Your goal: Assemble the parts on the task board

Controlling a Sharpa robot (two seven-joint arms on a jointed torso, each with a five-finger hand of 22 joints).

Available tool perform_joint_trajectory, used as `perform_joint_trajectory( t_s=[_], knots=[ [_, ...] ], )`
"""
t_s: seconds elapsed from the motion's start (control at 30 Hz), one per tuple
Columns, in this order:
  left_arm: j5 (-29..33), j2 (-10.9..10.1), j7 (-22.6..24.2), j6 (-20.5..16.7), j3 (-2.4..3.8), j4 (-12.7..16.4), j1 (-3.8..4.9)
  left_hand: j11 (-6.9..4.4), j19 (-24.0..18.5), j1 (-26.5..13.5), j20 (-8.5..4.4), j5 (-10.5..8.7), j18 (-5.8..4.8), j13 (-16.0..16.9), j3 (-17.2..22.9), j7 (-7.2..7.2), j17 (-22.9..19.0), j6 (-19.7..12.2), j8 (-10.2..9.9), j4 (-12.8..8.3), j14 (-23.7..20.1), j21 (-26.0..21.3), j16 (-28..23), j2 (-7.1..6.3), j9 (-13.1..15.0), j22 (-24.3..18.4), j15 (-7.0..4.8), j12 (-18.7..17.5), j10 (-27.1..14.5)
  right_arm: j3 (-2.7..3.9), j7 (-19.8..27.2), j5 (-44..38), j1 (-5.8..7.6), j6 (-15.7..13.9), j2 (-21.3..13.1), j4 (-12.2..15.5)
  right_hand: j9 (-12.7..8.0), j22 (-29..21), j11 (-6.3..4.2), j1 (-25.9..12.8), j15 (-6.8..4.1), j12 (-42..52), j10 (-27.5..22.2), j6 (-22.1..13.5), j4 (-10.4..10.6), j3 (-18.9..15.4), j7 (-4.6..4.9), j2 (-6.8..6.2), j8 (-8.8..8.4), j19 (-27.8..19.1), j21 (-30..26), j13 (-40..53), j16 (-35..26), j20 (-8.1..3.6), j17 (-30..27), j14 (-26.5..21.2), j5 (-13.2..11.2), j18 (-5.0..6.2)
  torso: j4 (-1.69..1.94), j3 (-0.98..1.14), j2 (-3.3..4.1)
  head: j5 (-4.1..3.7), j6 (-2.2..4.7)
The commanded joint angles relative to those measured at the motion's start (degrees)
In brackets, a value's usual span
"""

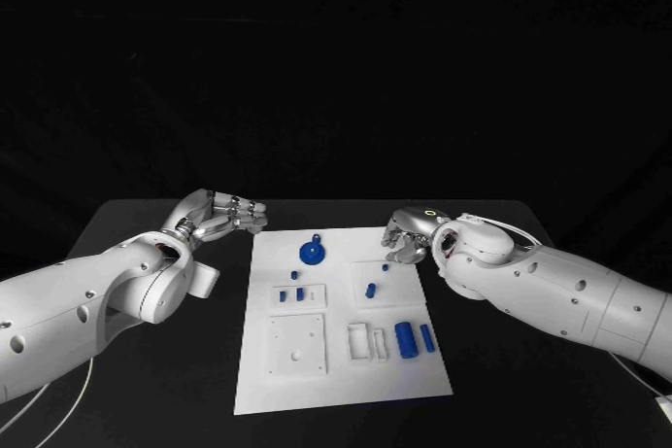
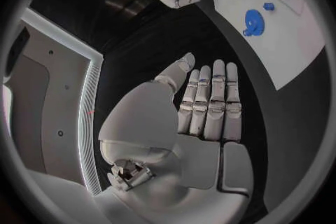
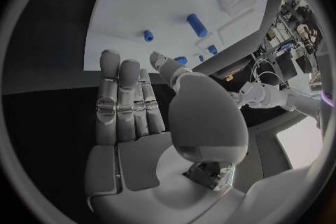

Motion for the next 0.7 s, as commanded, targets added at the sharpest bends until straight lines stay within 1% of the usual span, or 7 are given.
perform_joint_trajectory(
  t_s=[0.03,0.23,0.27,0.37,0.47,0.57,0.7],
  knots=[
    [5.3,-0.2,2.5,1.3,0.08,0.5,0.08,0.02,1.0,0.4,0.55,0.14,0.55,-0.1,-0.3,0.12,0.0,-0.5,-0.1,0.5,-0.8,0.2,0.1,-0.2,0.0,-5.7,0.07,0.0,-0.4,-0.27,-1.2,-3.0,-0.26,1.9,0.2,-0.1,0.0,-0.1,-0.05,0.2,0.37,-0.4,-0.5,-0.4,0.4,0.1,0.05,-0.6,-0.09,2.1,-0.4,-0.1,-0.2,0.21,-0.1,0.1,-0.4,0.77,-0.11,0.08,0.08,0.16,0.08],
    [6.1,-0.4,2.6,1.8,0.08,0.7,0.08,0.16,1.6,0.3,0.37,0.16,0.4,-0.1,-0.6,0.09,-0.1,-0.5,-0.1,0.6,-0.9,0.2,-0.3,-0.22,0.0,-8.1,0.15,-0.2,-0.4,-0.76,-1.1,-3.2,-0.74,1.9,0.8,-0.6,0.0,-0.2,-0.07,0.2,0.37,-0.3,-0.4,-0.4,0.5,0.2,0.06,-0.52,-0.06,2.1,-0.5,-0.1,-0.2,0.24,-0.1,0.1,-0.5,0.86,0.0,0.17,0.16,0.14,-0.05],
    [6.2,-0.4,2.6,1.8,0.08,0.7,0.08,0.17,1.9,0.3,0.33,0.14,0.37,-0.1,-0.8,0.11,-0.1,-0.4,-0.1,0.6,-0.9,0.3,-0.3,-0.14,0.0,-9.6,0.15,-0.2,-0.4,-0.81,-1.1,-3.2,-0.81,1.9,0.9,-0.7,0.0,-0.2,-0.08,0.2,0.37,-0.3,-0.4,-0.4,0.5,0.4,0.04,-0.54,-0.08,2.1,-0.5,-0.1,-0.2,0.26,-0.1,0.1,-0.4,0.89,0.02,0.18,0.15,0.17,-0.09],
    [6.9,-0.4,2.9,1.8,0.07,0.6,0.08,0.18,2.0,0.3,0.35,0.12,0.37,-0.1,-0.9,0.1,-0.1,-0.4,-0.1,0.5,-0.9,0.3,-0.3,-0.11,0.0,-10.0,0.16,-0.1,-0.5,-0.97,-1.1,-3.2,-1.04,1.9,1.3,-0.9,0.0,-0.3,-0.16,0.2,0.34,-0.3,-0.2,-0.2,0.5,0.7,-0.02,-0.48,-0.04,2.2,-0.4,-0.1,-0.1,0.26,-0.1,0.1,-0.4,0.92,0.04,0.22,0.14,0.25,-0.17],
    [7.4,-0.4,3.1,1.7,0.07,0.5,0.08,0.16,2.3,0.0,0.42,-0.83,0.34,-0.1,-1.4,0.04,-0.1,-0.4,-0.1,1.0,-0.9,0.3,-0.3,0.01,0.0,-10.9,0.17,-0.1,-0.4,-1.11,-1.0,-3.1,-1.2,2.0,1.5,-1.1,0.0,-0.2,-0.17,0.2,0.33,-0.3,-0.1,-0.2,0.5,1.0,-0.01,-0.52,-0.06,2.2,-0.3,-0.1,-0.1,0.23,-0.1,0.2,-0.3,0.89,0.05,0.21,0.16,0.29,-0.26],
    [7.7,-0.4,3.2,1.6,0.07,0.4,0.08,0.16,2.3,0.0,0.42,-0.83,0.34,-0.1,-1.4,0.04,-0.1,-0.4,-0.1,1.0,-0.9,0.3,-0.3,0.01,0.0,-10.9,0.17,-0.1,-0.4,-1.26,-0.9,-3.0,-1.32,2.1,1.7,-1.2,-0.1,-0.3,-0.13,0.2,0.35,-0.3,-0.1,-0.7,0.3,1.3,0.14,-0.79,-0.09,2.1,-0.3,-0.1,-0.1,0.23,-0.2,0.1,0.1,0.88,-0.03,0.23,0.17,0.38,-0.31],
    [7.9,-0.4,3.2,1.7,0.07,0.2,0.08,0.2,2.9,0.5,0.34,-0.69,0.28,-0.1,-2.1,0.1,-0.1,-0.5,-0.1,1.0,-0.8,0.4,-0.3,0.18,0.0,-13.9,0.14,-0.2,-0.5,-1.49,-0.8,-2.9,-1.41,2.2,1.9,-1.5,0.0,-0.3,-0.14,0.2,0.35,-0.3,0.0,-0.8,0.1,1.7,0.16,-0.8,-0.06,2.1,-0.3,-0.1,-0.1,0.23,-0.2,0.1,0.3,0.9,-0.08,0.28,0.15,0.39,-0.38]
  ],
)
